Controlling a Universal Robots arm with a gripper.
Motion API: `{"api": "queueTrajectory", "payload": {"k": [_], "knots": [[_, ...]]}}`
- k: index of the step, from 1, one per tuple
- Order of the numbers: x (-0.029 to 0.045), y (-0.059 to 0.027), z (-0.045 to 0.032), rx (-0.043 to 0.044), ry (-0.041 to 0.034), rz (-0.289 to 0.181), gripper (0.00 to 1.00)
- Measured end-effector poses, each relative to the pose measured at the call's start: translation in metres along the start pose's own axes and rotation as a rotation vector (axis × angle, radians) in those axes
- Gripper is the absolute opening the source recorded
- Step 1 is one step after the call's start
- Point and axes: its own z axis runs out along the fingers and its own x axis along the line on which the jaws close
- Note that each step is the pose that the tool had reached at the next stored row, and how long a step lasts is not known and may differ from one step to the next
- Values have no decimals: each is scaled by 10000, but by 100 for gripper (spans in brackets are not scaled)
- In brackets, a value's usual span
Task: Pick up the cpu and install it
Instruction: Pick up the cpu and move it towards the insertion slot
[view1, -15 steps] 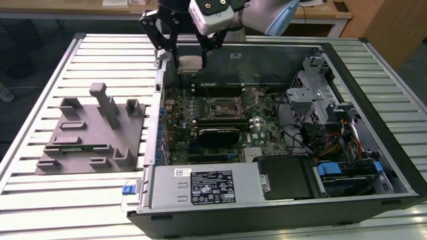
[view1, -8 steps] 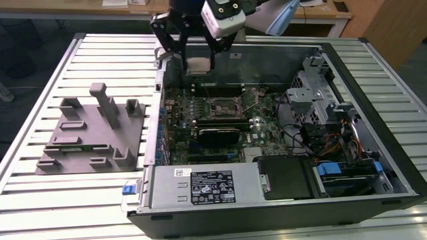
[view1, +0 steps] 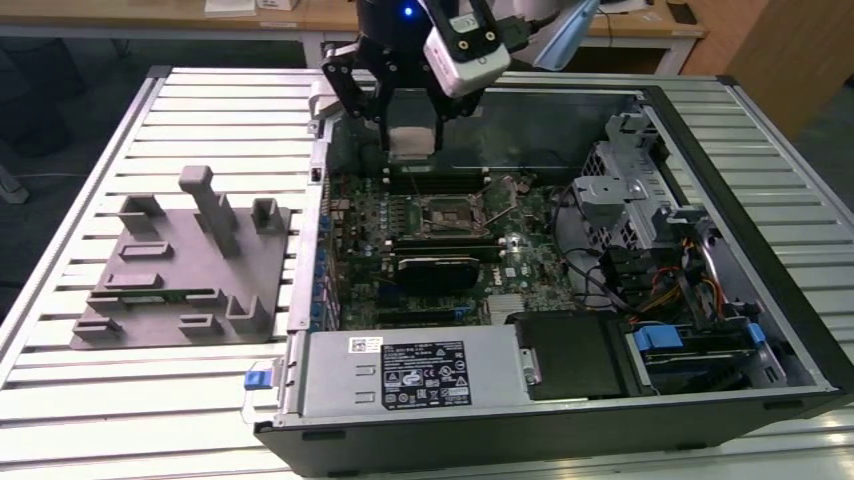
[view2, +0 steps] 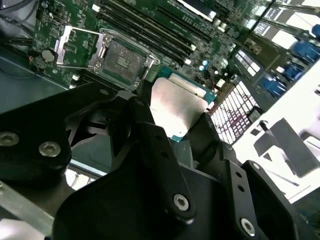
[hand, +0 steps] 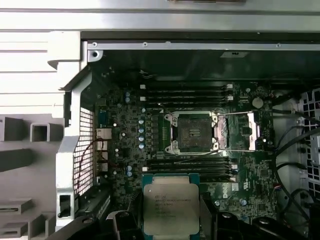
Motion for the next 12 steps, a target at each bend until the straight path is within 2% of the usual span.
{"api": "queueTrajectory", "payload": {"k": [4,12], "knots": [[-86,-2,75,2,1,0,54],[-318,1,233,0,0,0,54]]}}
